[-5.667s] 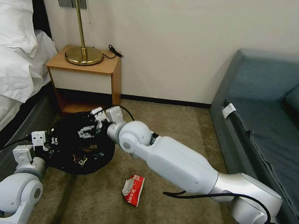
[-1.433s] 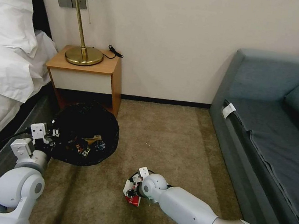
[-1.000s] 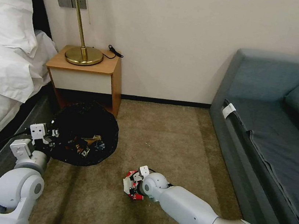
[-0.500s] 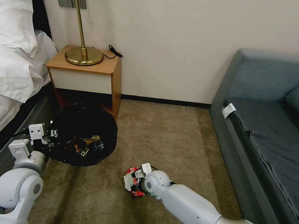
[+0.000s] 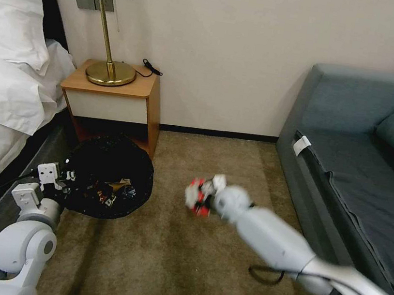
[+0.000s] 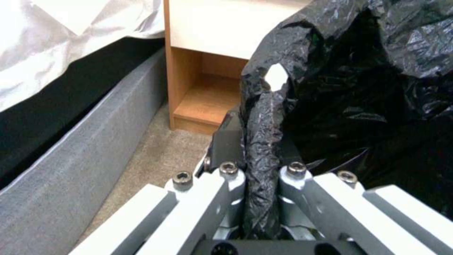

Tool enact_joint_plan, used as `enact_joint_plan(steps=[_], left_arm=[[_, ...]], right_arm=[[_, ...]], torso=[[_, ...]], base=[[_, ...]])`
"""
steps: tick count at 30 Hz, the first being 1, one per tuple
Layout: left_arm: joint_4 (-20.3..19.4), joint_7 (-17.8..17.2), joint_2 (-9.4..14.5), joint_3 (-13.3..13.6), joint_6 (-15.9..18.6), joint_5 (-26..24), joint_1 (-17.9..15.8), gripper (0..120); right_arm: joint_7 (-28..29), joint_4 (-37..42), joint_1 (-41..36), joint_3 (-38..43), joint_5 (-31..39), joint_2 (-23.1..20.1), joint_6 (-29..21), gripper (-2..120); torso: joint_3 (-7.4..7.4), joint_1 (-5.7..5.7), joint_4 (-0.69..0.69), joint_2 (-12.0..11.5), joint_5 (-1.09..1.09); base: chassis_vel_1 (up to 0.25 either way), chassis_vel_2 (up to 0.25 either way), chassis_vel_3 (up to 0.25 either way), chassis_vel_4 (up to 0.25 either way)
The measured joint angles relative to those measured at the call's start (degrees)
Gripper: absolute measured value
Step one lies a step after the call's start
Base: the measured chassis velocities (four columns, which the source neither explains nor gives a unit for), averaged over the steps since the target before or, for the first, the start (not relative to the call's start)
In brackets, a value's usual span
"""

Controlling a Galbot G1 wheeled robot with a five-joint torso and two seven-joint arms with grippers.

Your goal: Pick up the trash bin, then pick up the garbage on the floor and place it into the trash bin.

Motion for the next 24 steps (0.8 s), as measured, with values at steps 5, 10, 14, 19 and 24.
enact_joint_plan(steps=[5,10,14,19,24], left_arm=[[0.3,0.0,0.1,0.2,0.0,-0.1,-0.4,2],[0.3,0.0,0.1,0.5,0.0,-0.1,-0.4,2],[0.5,0.0,0.1,0.7,0.1,-0.1,-0.4,2],[1.1,0.0,-0.3,0.8,-0.2,0.2,-0.4,2],[1.1,0.0,-0.3,1.0,-0.3,0.2,-0.5,2]], right_arm=[[-2.7,2.2,4.9,1.7,-3.4,-1.7,1.2,0],[-5.0,7.8,6.9,2.1,-4.2,-1.7,1.9,0],[-6.1,14.1,7.6,2.2,-2.6,0.0,1.9,0],[-5.3,22.6,7.1,1.7,1.9,2.3,0.7,0],[-4.4,28.9,6.4,-0.3,6.8,3.7,-0.4,0]], torso=[[0.0,0.0,-0.02,0.0,0.0],[0.0,0.0,0.0,0.0,-0.01],[0.0,0.0,0.01,0.0,-0.02],[0.0,0.0,0.02,0.0,-0.02],[-0.01,0.0,0.02,0.0,-0.02]], base=[[0.0,0.0,0.0,0.0],[0.0,0.0,0.0,0.0],[0.0,0.0,0.0,0.0],[0.0,0.0,0.0,0.0],[0.0,0.0,0.0,0.0]])
